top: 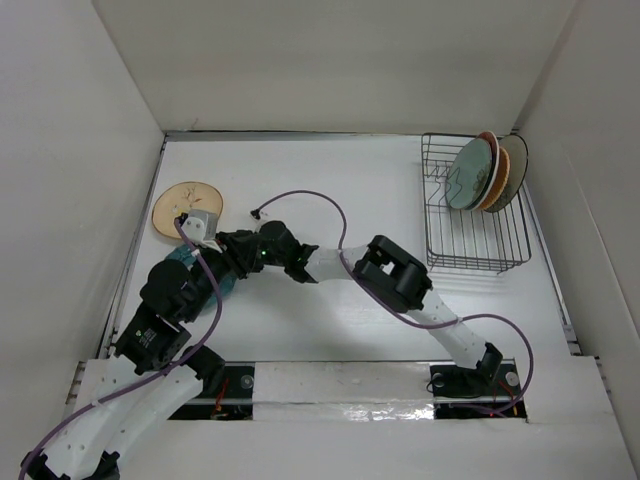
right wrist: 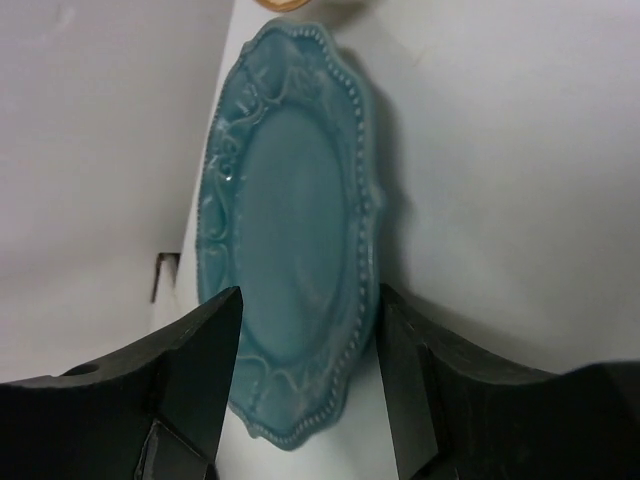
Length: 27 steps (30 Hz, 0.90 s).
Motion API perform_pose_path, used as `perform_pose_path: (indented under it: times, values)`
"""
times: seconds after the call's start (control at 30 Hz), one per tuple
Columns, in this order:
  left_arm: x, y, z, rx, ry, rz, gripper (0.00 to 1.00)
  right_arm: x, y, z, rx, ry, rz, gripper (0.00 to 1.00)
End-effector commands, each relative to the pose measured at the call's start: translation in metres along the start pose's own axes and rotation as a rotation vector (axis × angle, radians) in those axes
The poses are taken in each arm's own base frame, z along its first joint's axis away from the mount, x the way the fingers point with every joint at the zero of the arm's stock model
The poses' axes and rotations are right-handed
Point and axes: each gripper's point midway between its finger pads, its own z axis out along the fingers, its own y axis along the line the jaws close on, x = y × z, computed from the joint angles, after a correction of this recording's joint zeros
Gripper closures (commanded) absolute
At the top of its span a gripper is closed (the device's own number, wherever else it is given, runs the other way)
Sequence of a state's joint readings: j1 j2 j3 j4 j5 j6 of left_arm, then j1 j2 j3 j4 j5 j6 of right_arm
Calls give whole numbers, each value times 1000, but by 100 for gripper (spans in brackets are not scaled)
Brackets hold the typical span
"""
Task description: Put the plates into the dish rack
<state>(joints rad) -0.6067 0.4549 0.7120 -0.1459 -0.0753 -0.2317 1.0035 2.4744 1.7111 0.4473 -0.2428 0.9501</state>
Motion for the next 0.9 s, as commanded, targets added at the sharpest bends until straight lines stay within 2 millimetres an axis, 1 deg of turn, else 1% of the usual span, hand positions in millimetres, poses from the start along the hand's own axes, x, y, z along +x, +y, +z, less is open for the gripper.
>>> perform_pose_path:
  times: [0.0, 0.03, 0.1, 0.2, 0.23, 0.27, 0.3, 0.33, 0.37, 0.4, 0.43, 0.47, 0.5, 0.53, 0.57, 0.6, 0.63, 0.67, 0.7, 0.73, 0.77, 0.8, 0.83, 0.87]
  values:
    - [-12, -4, 1, 22, -50, 6, 76, 18, 15, 14, -86, 43, 86, 40]
    - [-13, -4, 0, 23, -53, 7, 76, 22, 9, 17, -79, 48, 112, 41]
    - [-14, -4, -1, 23, -56, 6, 76, 21, 8, 19, -76, 41, 129, 42]
    - [-16, -4, -3, 23, -67, 4, 76, 23, 3, 20, -64, 37, 162, 50]
    - [-17, -4, -4, 22, -72, 5, 76, 25, -2, 19, -51, 37, 171, 59]
    - [-18, -5, -5, 25, -76, 5, 76, 24, -4, 18, -39, 26, 174, 65]
    - [-19, -5, -5, 26, -79, 6, 76, 20, -1, 15, -39, 15, 172, 73]
    - [-19, -5, -6, 26, -80, 4, 76, 23, -6, 12, -21, 16, 173, 83]
    - [-19, -5, -6, 28, -81, 6, 76, 19, 0, 8, -27, 9, 162, 87]
    - [-19, -5, -6, 27, -82, 6, 76, 19, 1, 6, -25, 7, 157, 92]
    - [-19, -5, -6, 29, -83, 5, 76, 18, 4, 3, -28, 5, 152, 100]
    - [-20, -6, -7, 33, -85, 5, 76, 21, 2, -1, -27, 16, 137, 100]
    - [-20, -6, -7, 33, -86, 5, 76, 19, 7, -4, -35, 15, 127, 100]
    - [-20, -6, -7, 33, -86, 5, 76, 11, 23, -11, -63, 2, 115, 100]
    - [-21, -6, -8, 34, -89, 5, 76, 8, 27, -19, -103, -3, 108, 100]
    - [-21, -6, -8, 34, -91, 3, 76, 6, 40, -26, -153, -7, 113, 100]
    - [-22, -6, -8, 35, -92, 4, 76, -12, 63, -39, -225, -39, 114, 100]
    - [-22, -6, -9, 36, -95, 4, 76, -22, 87, -51, -312, -72, 125, 100]
    - [-22, -6, -9, 36, -95, 4, 76, -26, 87, -61, -320, -83, 124, 100]
    - [-22, -6, -9, 34, -94, 4, 76, -39, 95, -70, -332, -112, 110, 100]
    - [-24, -6, -11, 34, -102, 3, 76, -54, 120, -86, -356, -147, 64, 100]
    - [-26, -6, -12, 33, -109, 2, 76, -61, 126, -93, -345, -176, 40, 100]
    - [-27, -6, -12, 33, -112, 3, 76, -76, 133, -102, -338, -211, 13, 100]
    - [-29, -5, -15, 30, -124, 2, 76, -94, 145, -119, -320, -250, -47, 100]
